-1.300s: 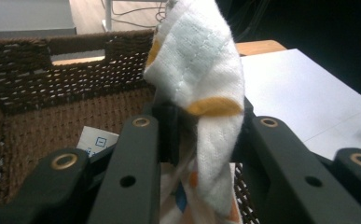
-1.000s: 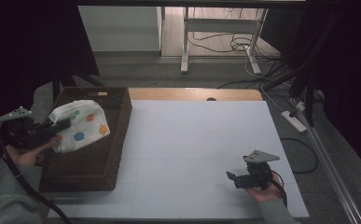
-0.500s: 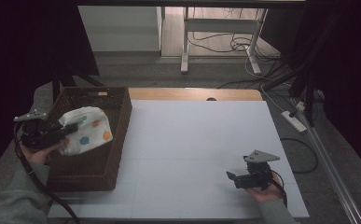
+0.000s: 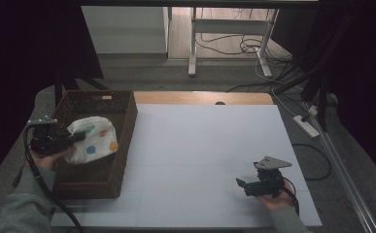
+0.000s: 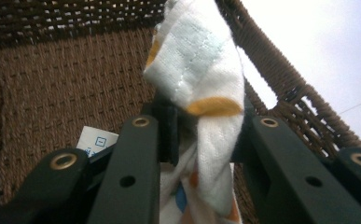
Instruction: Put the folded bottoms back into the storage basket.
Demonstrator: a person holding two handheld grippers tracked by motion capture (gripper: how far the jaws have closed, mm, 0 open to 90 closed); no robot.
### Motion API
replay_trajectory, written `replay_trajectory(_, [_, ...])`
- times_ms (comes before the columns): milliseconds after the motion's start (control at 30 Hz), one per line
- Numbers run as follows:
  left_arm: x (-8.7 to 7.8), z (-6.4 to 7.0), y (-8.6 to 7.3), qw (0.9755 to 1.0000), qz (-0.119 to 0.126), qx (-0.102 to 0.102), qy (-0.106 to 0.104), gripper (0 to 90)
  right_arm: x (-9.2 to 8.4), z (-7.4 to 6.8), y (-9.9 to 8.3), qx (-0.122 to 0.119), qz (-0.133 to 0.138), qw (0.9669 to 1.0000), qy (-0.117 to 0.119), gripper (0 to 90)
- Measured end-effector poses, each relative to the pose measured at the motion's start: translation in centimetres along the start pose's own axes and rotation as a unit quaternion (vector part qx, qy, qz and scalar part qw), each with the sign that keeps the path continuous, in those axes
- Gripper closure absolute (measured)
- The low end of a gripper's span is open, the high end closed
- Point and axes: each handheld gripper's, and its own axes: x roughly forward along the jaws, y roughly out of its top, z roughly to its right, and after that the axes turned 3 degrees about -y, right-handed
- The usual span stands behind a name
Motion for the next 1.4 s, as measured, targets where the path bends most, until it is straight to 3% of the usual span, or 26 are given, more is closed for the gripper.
replay_trajectory(367, [1.1,-0.3,0.3,0.9996,-0.029,0.003,-0.001,71.7,0.0,0.0,0.0,0.001,-0.001,1.0000,0.000,8.1])
replay_trajectory(867, [3.6,-0.6,1.5,0.9970,-0.075,0.014,0.012,71.0,0.0,0.0,0.0,0.000,-0.001,1.0000,0.001,8.1])
replay_trajectory(1400, [4.3,-1.0,1.6,0.9962,-0.083,0.013,0.020,68.2,0.1,0.0,0.0,0.000,-0.002,1.0000,0.001,8.1])
